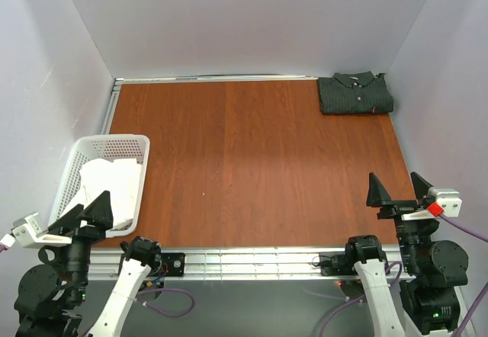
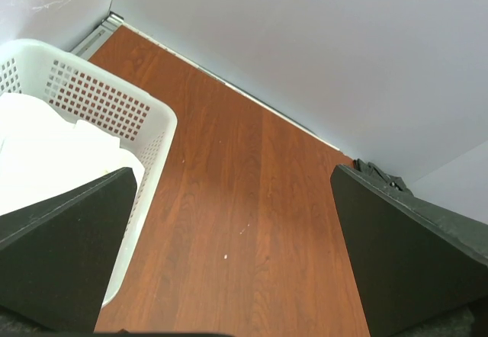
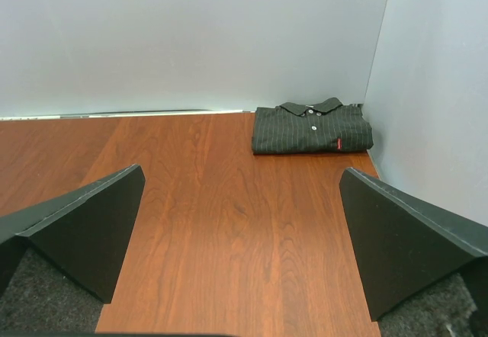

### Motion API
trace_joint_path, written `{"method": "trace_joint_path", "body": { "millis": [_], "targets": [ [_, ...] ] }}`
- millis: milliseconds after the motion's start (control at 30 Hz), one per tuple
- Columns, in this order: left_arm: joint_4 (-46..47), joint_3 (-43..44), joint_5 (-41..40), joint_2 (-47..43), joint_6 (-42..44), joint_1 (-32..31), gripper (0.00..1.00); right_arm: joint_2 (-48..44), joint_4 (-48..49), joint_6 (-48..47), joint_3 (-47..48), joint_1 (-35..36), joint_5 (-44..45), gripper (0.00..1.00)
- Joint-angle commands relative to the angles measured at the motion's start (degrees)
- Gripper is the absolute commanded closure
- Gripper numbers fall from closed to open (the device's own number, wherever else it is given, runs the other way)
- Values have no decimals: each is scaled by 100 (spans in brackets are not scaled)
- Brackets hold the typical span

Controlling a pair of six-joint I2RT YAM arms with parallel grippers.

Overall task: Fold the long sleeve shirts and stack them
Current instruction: Grab the shirt from the pile

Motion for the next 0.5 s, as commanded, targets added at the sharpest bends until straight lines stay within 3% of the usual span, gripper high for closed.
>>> {"method": "trace_joint_path", "body": {
  "millis": [0, 267, 467],
  "targets": [
    [-120, -182, 84, 155, -78, -28, 2, -322, 197, 25, -23, 23, 38, 3],
    [29, -508, 356, 426, -421, -28, 2, -103, 197, -98, 48, 32, -111, 1],
    [187, -894, 970, 1515, -860, -28, 2, 582, 144, -186, 153, 41, -498, 1]
  ]
}}
